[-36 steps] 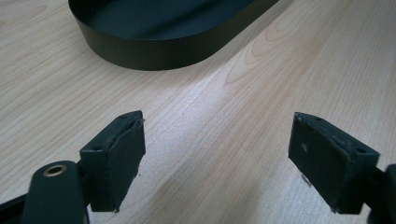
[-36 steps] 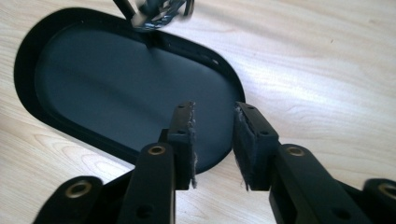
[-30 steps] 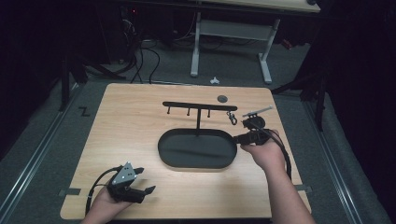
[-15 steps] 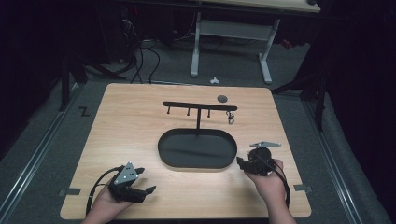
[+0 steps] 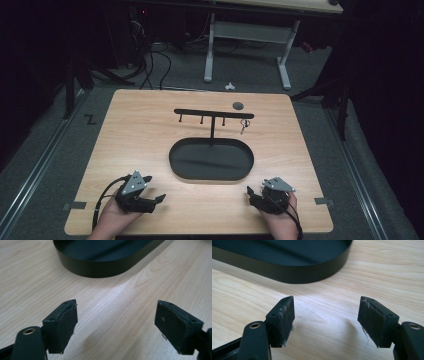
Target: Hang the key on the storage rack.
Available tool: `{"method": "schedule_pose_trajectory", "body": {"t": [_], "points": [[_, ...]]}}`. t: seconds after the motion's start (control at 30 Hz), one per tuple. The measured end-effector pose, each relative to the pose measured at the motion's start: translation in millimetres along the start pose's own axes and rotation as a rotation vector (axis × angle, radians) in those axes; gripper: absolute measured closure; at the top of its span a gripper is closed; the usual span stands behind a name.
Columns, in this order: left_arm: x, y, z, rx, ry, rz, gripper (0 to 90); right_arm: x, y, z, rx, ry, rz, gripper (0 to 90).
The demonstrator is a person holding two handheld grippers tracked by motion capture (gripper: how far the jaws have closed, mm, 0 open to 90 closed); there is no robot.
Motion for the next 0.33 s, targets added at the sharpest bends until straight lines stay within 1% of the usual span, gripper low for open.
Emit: {"method": "schedule_pose_trajectory", "body": {"t": [0.07,0.1,0.13,0.27,0.33], "points": [[1.7,-1.8,1.4,-0.013,-0.004,0.013,18.6,2.5,-1.0,-1.7,-0.004,-0.008,0.001,28.9],[1.9,-1.7,1.5,-0.013,-0.004,0.012,18.6,2.2,-1.8,-1.7,-0.008,-0.004,0.013,28.9],[1.9,-1.3,1.5,-0.011,-0.004,0.009,18.6,1.3,-2.0,-0.9,-0.012,-0.001,0.013,28.9],[-0.7,-0.7,2.6,-0.011,0.007,-0.001,18.5,-5.8,-1.5,4.3,-0.025,0.014,-0.007,27.5],[-1.0,-0.7,4.2,-0.014,0.012,0.001,18.5,-11.6,-2.6,6.4,-0.032,0.043,0.000,27.3]]}}
Point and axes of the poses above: each handheld gripper's, and its own axes: z roughly backward along the jaws, y roughly out of its underside, x roughly to its left, the point moved 10 cm from there along -z, roughly forward along the jaws, and after that the axes turned 1 degree about y, right-handed, at the moved point
